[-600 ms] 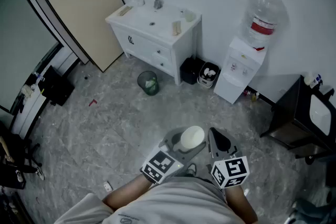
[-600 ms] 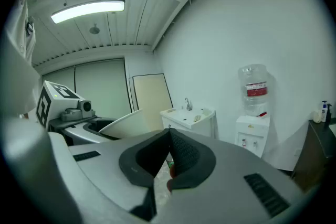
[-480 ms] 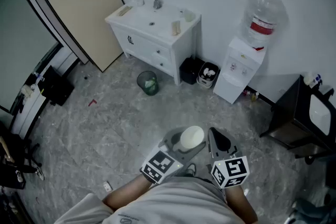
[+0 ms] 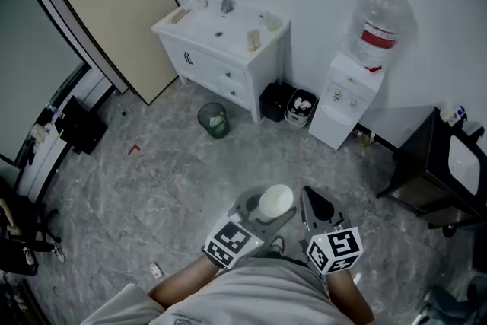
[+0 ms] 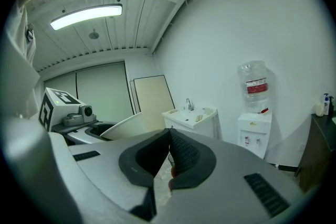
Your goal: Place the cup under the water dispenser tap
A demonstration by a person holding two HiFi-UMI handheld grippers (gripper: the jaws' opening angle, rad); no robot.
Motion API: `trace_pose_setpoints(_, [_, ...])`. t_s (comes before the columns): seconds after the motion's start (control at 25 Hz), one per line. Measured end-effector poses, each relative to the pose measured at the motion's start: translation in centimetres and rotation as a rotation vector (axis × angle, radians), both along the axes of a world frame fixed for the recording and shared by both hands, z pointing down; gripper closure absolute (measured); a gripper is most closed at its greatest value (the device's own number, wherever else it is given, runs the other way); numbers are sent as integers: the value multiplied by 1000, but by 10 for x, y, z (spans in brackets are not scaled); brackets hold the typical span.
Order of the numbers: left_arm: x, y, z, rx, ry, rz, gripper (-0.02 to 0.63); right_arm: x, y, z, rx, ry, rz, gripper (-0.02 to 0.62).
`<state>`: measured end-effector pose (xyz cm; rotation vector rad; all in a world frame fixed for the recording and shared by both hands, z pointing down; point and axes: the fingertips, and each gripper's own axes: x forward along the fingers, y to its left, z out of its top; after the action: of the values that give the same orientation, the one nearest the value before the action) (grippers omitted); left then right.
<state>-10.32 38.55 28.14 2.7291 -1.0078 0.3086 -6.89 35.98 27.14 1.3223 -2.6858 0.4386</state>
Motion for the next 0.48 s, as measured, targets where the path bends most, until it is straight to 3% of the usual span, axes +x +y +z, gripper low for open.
trace_pose_setpoints(0.48, [27, -13, 8, -5, -24, 20, 347, 48, -7, 1, 24, -13, 66, 578])
